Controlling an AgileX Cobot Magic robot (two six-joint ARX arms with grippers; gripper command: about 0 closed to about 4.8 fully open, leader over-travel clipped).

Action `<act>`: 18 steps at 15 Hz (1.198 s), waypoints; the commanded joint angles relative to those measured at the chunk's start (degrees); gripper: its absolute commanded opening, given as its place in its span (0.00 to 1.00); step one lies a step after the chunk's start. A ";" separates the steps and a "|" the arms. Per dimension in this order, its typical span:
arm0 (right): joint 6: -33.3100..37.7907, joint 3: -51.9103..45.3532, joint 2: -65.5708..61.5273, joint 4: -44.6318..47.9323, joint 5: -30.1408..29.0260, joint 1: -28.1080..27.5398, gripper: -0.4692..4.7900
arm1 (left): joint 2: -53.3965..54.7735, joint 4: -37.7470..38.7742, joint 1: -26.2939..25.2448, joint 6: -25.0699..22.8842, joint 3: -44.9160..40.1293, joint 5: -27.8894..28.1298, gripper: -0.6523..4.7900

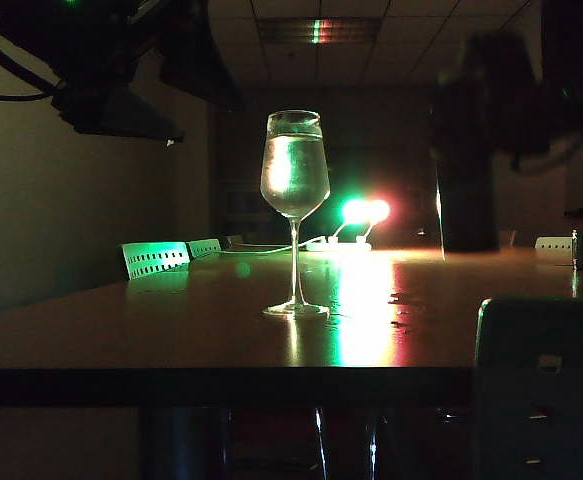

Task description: Pick up the black thermos cup, pour some water from it into the stemmed glass, and then put the thermos cup back on the table.

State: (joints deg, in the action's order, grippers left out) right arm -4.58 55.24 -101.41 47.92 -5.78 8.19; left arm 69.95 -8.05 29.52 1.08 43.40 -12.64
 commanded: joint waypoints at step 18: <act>1.81 -1.70 -13.03 17.70 -0.28 -0.31 0.37 | -0.07 0.28 -0.02 -0.22 0.28 -0.02 1.00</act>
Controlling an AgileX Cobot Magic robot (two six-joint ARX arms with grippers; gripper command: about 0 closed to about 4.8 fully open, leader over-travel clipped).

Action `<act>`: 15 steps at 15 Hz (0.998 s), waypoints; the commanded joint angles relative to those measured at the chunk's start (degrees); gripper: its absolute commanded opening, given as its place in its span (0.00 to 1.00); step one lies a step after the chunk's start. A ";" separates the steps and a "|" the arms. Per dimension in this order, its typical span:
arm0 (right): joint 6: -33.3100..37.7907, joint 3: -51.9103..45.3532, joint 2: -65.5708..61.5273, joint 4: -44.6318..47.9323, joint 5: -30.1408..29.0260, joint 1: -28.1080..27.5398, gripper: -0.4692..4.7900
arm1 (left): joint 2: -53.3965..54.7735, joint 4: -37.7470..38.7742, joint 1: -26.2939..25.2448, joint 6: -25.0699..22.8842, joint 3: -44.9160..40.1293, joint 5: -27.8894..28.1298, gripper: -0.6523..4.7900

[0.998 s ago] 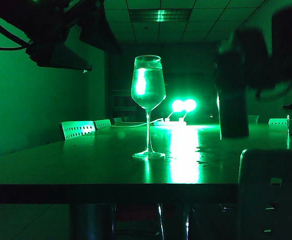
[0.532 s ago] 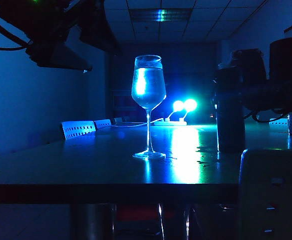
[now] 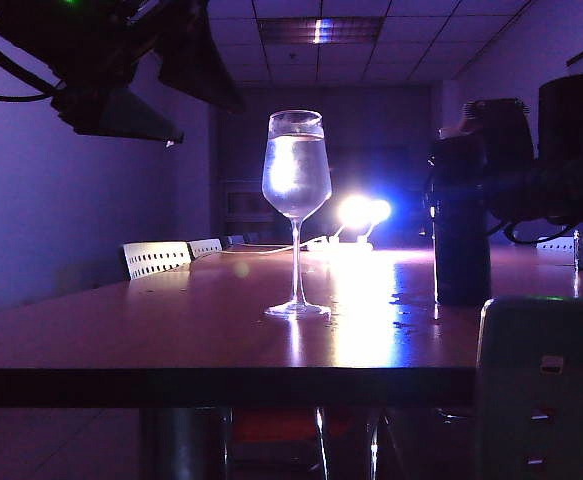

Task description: Pick up the black thermos cup, pour some water from it into the stemmed glass, and then put the thermos cup back on the table.

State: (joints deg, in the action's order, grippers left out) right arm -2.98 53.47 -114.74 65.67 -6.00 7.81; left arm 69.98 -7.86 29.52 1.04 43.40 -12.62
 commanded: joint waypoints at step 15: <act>0.22 -13.81 15.21 -0.90 0.35 -1.27 1.00 | -4.09 0.70 -0.04 -0.17 0.28 -0.04 1.00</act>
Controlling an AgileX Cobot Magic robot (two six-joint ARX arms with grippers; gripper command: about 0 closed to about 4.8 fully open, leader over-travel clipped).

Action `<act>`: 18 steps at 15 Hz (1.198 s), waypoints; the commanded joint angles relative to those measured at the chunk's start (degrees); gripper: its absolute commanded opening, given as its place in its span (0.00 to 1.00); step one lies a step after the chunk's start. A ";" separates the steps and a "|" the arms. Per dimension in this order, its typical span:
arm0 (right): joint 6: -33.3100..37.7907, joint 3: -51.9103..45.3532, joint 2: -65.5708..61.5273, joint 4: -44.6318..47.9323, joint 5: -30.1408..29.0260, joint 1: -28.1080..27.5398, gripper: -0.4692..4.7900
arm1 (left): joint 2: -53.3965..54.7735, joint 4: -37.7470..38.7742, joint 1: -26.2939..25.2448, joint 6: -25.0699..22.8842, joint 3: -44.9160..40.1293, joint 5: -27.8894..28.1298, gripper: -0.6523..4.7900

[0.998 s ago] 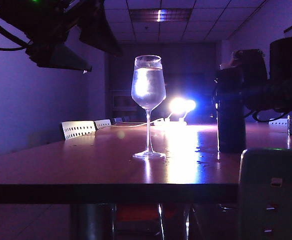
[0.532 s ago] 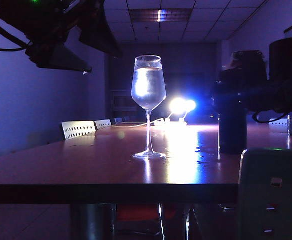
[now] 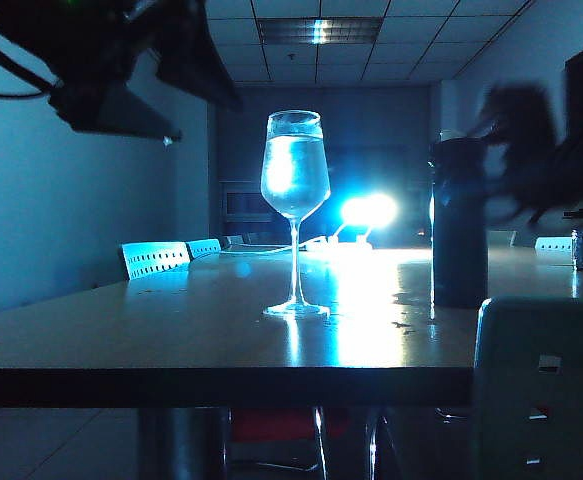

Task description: Pick up the black thermos cup, pour some water from it into the stemmed glass, and then put the thermos cup back on the table.

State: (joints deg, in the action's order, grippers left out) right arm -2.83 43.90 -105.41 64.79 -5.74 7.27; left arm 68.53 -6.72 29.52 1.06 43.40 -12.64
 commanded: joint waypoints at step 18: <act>6.82 -8.22 104.19 -90.18 -5.99 -0.74 1.00 | -59.74 44.26 -0.20 -0.20 0.24 5.01 1.00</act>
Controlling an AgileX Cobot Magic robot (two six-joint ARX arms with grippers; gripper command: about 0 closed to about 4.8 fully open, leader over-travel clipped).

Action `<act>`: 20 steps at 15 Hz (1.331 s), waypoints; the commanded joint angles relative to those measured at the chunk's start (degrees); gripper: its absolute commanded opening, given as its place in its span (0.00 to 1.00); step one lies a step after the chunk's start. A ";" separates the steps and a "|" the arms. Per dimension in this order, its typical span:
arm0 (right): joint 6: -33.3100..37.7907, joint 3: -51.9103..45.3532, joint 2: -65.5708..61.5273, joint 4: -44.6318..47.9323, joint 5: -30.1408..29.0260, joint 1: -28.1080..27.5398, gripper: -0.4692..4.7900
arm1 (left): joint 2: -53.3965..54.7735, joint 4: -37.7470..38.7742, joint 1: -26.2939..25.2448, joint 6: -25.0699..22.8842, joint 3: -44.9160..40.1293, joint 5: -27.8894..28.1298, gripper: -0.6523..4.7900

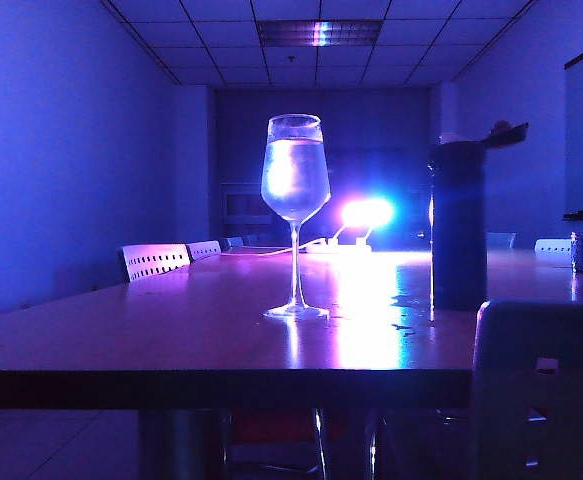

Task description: Pick up the black thermos cup, pour some water from it into the stemmed glass, and then put the thermos cup back on the table.

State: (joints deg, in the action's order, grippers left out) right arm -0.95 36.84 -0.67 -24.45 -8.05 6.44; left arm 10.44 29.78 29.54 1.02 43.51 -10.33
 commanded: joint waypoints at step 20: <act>9.94 -36.65 -0.59 17.42 0.83 0.07 0.08 | -1.60 -25.99 -0.24 6.49 -43.12 6.49 0.11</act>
State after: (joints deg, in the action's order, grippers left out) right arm 8.93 0.40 -1.30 -7.62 -7.31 6.44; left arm 8.84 4.49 29.28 7.38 0.43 -3.62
